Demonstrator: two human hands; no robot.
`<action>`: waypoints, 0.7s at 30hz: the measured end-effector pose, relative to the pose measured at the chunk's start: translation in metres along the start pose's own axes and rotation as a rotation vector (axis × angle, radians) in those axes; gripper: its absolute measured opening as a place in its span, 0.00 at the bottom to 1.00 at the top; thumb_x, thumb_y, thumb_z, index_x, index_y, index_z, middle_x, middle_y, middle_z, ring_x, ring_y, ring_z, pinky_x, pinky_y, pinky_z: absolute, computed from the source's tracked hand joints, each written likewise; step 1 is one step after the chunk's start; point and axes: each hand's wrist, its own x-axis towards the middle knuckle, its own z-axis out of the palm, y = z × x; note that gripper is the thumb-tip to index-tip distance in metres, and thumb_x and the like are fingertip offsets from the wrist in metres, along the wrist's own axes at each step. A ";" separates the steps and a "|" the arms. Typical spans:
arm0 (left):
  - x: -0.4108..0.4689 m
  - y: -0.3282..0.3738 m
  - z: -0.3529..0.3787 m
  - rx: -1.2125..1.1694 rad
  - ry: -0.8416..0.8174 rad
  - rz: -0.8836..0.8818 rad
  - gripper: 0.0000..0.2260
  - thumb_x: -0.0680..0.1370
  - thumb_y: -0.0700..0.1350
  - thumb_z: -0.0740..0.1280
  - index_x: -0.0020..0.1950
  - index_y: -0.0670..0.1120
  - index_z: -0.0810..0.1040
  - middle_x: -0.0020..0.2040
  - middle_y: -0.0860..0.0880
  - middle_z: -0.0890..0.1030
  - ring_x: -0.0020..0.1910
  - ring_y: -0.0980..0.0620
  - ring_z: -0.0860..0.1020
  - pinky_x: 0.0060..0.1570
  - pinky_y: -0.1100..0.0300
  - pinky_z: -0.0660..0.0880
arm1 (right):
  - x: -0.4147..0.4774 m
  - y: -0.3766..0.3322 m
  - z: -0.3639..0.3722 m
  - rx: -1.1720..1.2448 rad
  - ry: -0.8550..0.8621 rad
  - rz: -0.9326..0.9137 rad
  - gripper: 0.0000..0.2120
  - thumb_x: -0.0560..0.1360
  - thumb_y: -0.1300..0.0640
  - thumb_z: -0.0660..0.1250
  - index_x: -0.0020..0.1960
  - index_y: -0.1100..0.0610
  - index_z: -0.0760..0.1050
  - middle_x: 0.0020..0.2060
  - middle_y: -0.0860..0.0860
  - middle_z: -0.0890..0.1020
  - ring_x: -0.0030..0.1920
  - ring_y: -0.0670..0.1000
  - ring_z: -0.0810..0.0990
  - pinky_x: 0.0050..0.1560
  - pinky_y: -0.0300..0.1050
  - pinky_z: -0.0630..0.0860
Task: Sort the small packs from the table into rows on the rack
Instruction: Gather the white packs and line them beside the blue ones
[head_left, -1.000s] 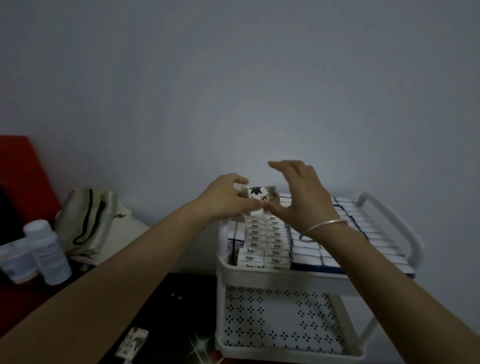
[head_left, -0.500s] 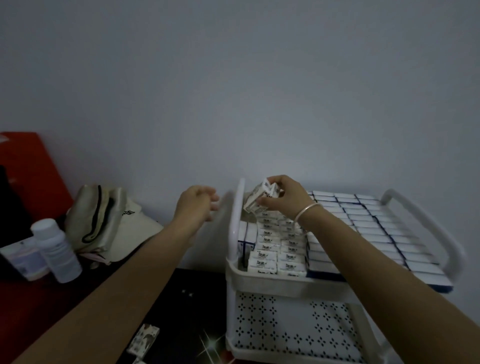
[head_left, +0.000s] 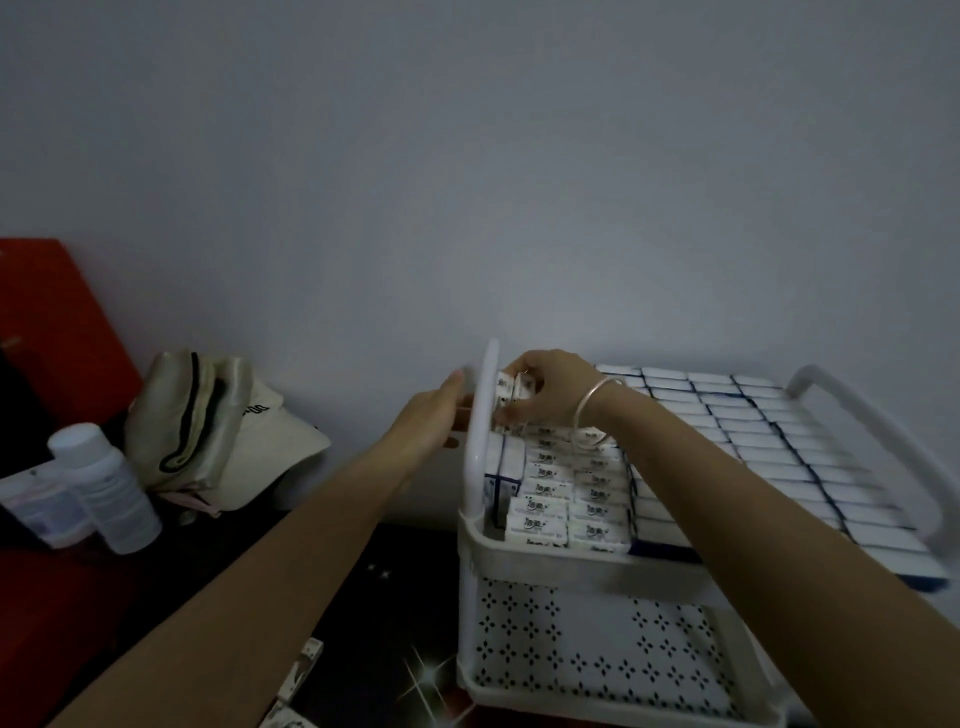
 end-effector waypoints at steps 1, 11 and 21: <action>0.000 0.001 -0.001 0.026 -0.011 -0.003 0.23 0.82 0.60 0.49 0.49 0.50 0.81 0.53 0.46 0.84 0.54 0.49 0.80 0.61 0.51 0.74 | 0.000 0.002 0.003 0.012 -0.010 -0.006 0.26 0.66 0.41 0.74 0.60 0.51 0.73 0.46 0.45 0.73 0.47 0.48 0.73 0.48 0.40 0.70; 0.005 0.001 0.011 0.097 0.114 0.046 0.25 0.82 0.61 0.49 0.55 0.46 0.79 0.51 0.46 0.81 0.46 0.52 0.79 0.45 0.58 0.75 | 0.004 0.020 0.039 -0.029 0.013 -0.075 0.16 0.78 0.50 0.57 0.56 0.57 0.78 0.54 0.57 0.81 0.60 0.57 0.74 0.62 0.51 0.69; -0.002 0.008 0.003 -0.086 0.037 0.003 0.27 0.83 0.59 0.47 0.51 0.44 0.80 0.46 0.47 0.84 0.46 0.50 0.82 0.43 0.59 0.77 | -0.011 0.010 0.037 -0.010 0.138 -0.065 0.16 0.77 0.53 0.65 0.63 0.55 0.76 0.58 0.54 0.80 0.59 0.56 0.77 0.58 0.38 0.67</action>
